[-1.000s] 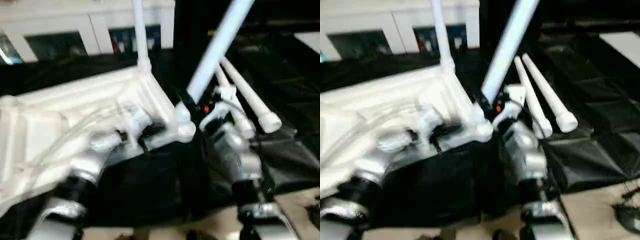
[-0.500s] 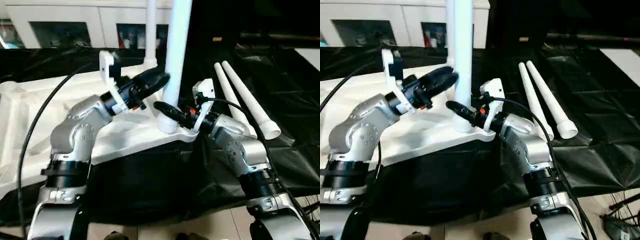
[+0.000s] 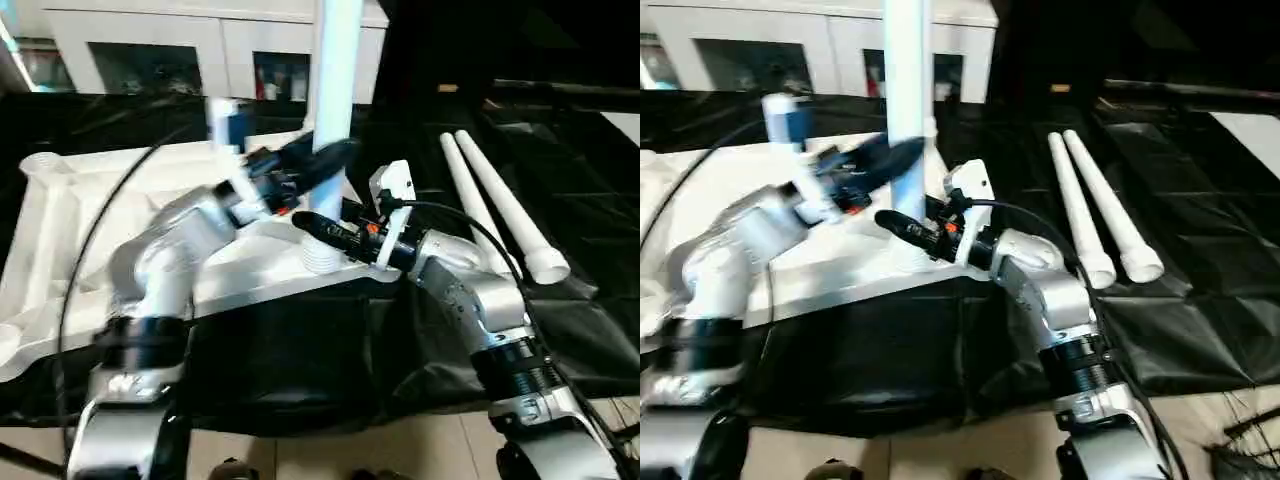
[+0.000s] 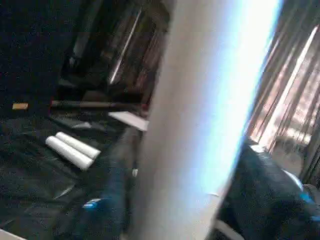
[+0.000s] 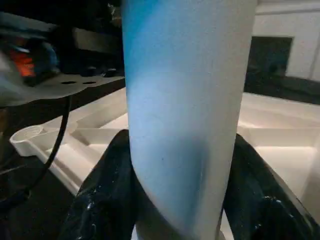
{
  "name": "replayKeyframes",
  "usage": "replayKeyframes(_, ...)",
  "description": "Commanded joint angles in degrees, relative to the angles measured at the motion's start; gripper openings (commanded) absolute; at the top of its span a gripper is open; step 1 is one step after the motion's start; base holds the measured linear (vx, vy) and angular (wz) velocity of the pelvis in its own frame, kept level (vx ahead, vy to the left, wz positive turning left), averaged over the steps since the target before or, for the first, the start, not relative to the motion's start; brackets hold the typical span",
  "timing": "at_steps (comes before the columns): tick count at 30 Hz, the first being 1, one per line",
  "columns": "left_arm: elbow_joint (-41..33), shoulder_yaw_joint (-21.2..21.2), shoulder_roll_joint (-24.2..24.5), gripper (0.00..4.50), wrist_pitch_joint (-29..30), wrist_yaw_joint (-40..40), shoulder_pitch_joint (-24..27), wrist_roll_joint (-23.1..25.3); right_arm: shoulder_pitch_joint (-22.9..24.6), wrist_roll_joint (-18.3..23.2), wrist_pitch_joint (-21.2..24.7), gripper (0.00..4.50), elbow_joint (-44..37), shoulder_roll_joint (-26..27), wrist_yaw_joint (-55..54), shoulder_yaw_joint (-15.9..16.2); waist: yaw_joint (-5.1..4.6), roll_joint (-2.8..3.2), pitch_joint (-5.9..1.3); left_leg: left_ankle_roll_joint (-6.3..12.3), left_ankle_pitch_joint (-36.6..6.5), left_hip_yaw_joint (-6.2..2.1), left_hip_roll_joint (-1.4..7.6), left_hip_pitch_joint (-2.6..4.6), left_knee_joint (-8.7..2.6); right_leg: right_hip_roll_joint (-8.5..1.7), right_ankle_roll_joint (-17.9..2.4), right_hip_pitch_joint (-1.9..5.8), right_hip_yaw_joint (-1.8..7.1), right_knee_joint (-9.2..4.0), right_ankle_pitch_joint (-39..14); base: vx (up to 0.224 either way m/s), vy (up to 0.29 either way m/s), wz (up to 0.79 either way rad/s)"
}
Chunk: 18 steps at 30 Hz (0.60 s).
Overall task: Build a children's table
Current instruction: Insert table leg to table base
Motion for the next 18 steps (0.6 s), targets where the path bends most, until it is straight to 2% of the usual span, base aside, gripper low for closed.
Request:
replayKeyframes(1,0.4,-1.7,0.6,2.58,1.0,-2.3,-1.5,-0.5,-1.8,0.5,1.3,1.84,-1.7,-0.9,0.2,-0.8,-0.12,1.63,-5.14,-0.21,-12.6,-0.13,0.6,0.69,-4.18,-2.27,-9.9,4.62,2.65,-3.73,-11.1,0.0,0.0,0.0)
replayKeyframes(2,0.0,-2.4,0.8,2.38,0.8,-2.2,-1.3,0.1,-1.6,-0.2,1.3,1.84,-1.8,-1.4,0.0,-0.4,-0.07,2.32,-5.14,-0.17,-12.3,-0.25,0.49,0.57,-4.09,-2.27,-10.4,4.68,2.61,-3.46,-10.4,0.0,0.0,0.0)
replayKeyframes(3,-0.5,-3.0,1.0,2.38,0.8,-2.2,-1.0,0.7,-1.2,-1.0,1.5,1.84,-2.1,-1.7,-0.2,0.1,-0.26,1.68,-5.22,0.31,-11.9,-0.1,0.43,0.42,-3.94,-2.21,-10.8,4.9,2.6,-3.51,-9.5,0.0,0.0,0.0)
replayKeyframes(4,-1.2,-3.4,1.2,2.32,1.4,-2.8,-0.9,0.5,-0.9,-1.3,1.6,1.84,-2.2,-2.1,0.2,0.5,-0.31,1.59,-5.34,0.87,-10.6,-0.06,0.41,0.27,-3.83,-2.23,-11.4,5.02,2.64,-3.3,-8.7,0.0,0.0,0.0)
replayKeyframes(5,-1.8,-3.7,1.4,2.32,1.7,-3.2,-0.5,0.5,-0.3,-1.6,1.8,1.84,-2.3,-2.2,0.1,0.7,-0.38,1.17,-5.34,1.25,-10.3,0.01,0.32,0.12,-3.77,-2.18,-11.3,5.12,2.62,-3.32,-9.0,0.0,0.0,0.0)
replayKeyframes(8,-1.6,-3.3,1.3,2.08,2.3,-2.2,-0.7,0.7,0.5,-1.3,2.5,1.84,-2.8,-2.2,0.0,0.7,-0.34,1.67,-5.38,1.82,-8.7,0.03,0.58,0.17,-3.6,-2.41,-11.3,4.89,2.64,-3.36,-10.5,0.0,0.0,0.0)
replayKeyframes(9,-1.6,-2.8,1.2,2.06,2.4,-1.4,-0.8,0.7,0.8,-1.2,2.9,1.84,-3.5,-2.2,-0.1,0.8,-0.29,1.59,-5.36,1.88,-8.7,0.09,0.61,0.31,-3.58,-2.35,-11.4,4.79,2.62,-3.41,-10.8,0.0,0.0,0.0)
replayKeyframes(10,-0.5,-1.8,1.1,2.06,1.9,-1.0,-1.1,0.2,0.8,-0.3,3.2,1.84,-3.2,-1.6,0.3,0.6,-0.42,0.78,-5.32,2.13,-8.8,0.2,0.62,0.26,-3.6,-2.32,-11.3,4.84,2.63,-3.48,-11.3,0.0,0.0,0.0)
replayKeyframes(12,-1.1,-1.1,0.7,2.02,2.2,0.5,-0.9,-0.3,1.3,0.3,3.9,1.84,-4.2,-1.5,0.2,0.5,-0.32,1.59,-5.23,1.96,-9.6,0.11,0.73,0.4,-3.66,-2.4,-10.9,4.59,2.61,-3.67,-12.9,0.0,0.0,0.0)
replayKeyframes(13,-1.1,-1.1,0.7,2.01,2.2,0.5,-0.9,-0.3,1.3,0.3,3.9,1.84,-4.2,-1.5,0.2,0.5,-0.25,1.42,-5.26,1.77,-9.7,0.06,0.77,0.44,-3.67,-2.38,-10.9,4.61,2.57,-3.54,-12.7,0.0,0.0,0.0)
replayKeyframes(14,-1.9,-1.2,0.9,1.99,3.4,0.9,-1.4,-1.1,0.8,2.8,5.5,1.84,-5.1,-1.0,0.6,-0.8,-0.16,1.34,-5.3,1.73,-9.8,0.06,0.76,0.5,-3.68,-2.38,-11.0,4.57,2.57,-3.51,-12.3,0.0,0.0,0.0)
replayKeyframes(15,-1.8,-1.2,1.0,1.99,3.3,0.9,-1.4,-0.9,0.6,2.5,5.1,1.84,-4.6,-0.9,0.4,-0.9,-0.13,1.53,-5.33,1.76,-9.8,-0.01,0.82,0.5,-3.69,-2.42,-11.4,4.61,2.6,-3.31,-11.5,0.0,0.0,0.0)
replayKeyframes(18,-0.4,-1.5,1.2,1.98,2.2,1.5,-1.9,0.8,0.2,-0.6,3.1,1.84,-2.5,-1.3,-0.5,0.4,-0.19,0.86,-5.31,1.84,-9.5,0.11,0.71,0.37,-3.66,-2.46,-11.0,4.66,2.57,-3.39,-12.0,0.0,0.0,0.0)
